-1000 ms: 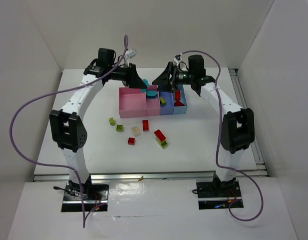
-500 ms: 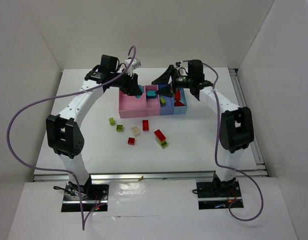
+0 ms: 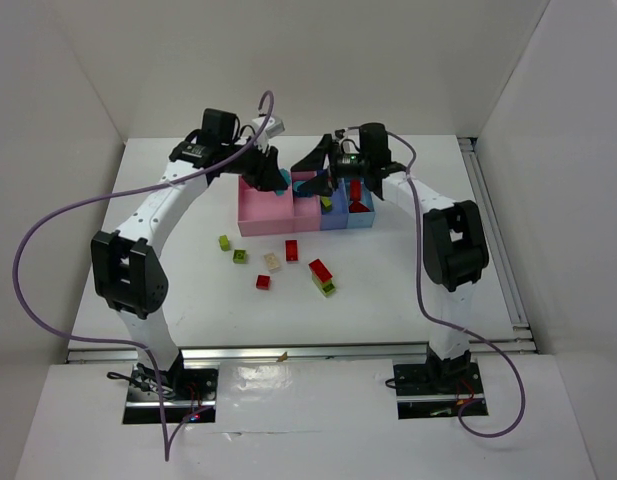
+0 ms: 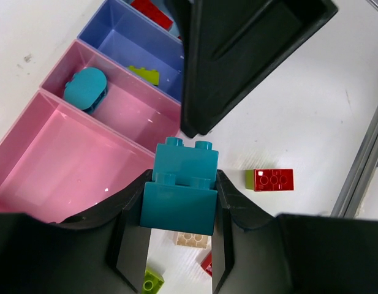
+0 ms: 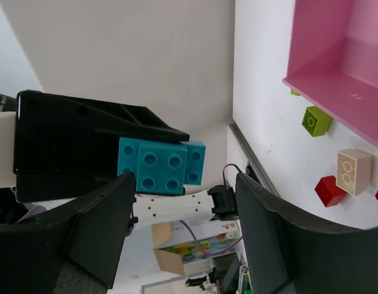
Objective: Sort the legos into containers by color
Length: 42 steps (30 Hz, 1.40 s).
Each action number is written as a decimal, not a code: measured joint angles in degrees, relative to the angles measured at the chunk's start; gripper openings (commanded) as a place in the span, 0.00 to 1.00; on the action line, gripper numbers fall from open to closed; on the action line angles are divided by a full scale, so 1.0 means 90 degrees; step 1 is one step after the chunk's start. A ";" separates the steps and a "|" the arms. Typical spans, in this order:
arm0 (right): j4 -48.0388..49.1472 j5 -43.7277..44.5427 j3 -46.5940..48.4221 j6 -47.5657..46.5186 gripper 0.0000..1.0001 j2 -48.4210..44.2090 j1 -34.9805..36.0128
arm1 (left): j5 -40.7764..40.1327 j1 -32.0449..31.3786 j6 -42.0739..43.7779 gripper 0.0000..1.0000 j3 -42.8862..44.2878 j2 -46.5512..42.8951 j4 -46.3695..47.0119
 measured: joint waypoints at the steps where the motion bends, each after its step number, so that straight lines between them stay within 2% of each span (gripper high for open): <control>1: 0.0078 -0.0007 0.0010 0.0041 0.74 0.0019 0.0027 | 0.0015 -0.0019 0.0005 0.00 0.0000 0.0000 0.0000; 5: 0.0238 -0.0078 0.0126 0.0148 0.74 0.0027 0.0153 | 0.0095 -0.0073 0.0095 0.00 0.0000 0.0000 -0.0005; 13: 0.0474 -0.0219 0.0226 0.0267 0.55 0.0044 0.0243 | 0.0165 -0.0114 0.0124 0.00 0.0000 -0.0022 0.0005; 14: 0.0474 -0.0221 0.0226 0.0282 0.51 0.0046 0.0243 | 0.0165 -0.0119 0.0126 0.00 0.0000 -0.0027 0.0000; 16: 0.0481 -0.0233 0.0204 0.0291 0.49 0.0046 0.0240 | 0.0165 -0.0124 0.0129 0.00 0.0000 -0.0049 0.0029; 22: 0.0476 -0.0233 0.0155 0.0389 0.24 0.0046 0.0240 | 0.0138 -0.0124 0.0194 0.00 0.0000 -0.0066 -0.0007; 25: 0.0488 -0.0226 0.0138 0.0401 0.20 0.0046 0.0240 | 0.0126 -0.0124 0.0216 0.00 0.0000 -0.0066 -0.0007; 26: 0.0525 -0.0219 0.0104 0.0413 0.15 0.0046 0.0240 | 0.0119 -0.0126 0.0231 0.00 0.0000 -0.0068 -0.0017; 29: 0.0651 -0.0209 -0.0068 0.0469 0.08 0.0022 0.0211 | 0.0046 -0.0136 0.0260 0.00 0.0000 -0.0068 -0.0143; 42: 0.0794 -0.0124 -0.0593 0.0544 0.07 -0.0461 -0.0039 | 0.0350 -0.0226 0.0260 0.00 0.0000 -0.0068 0.0138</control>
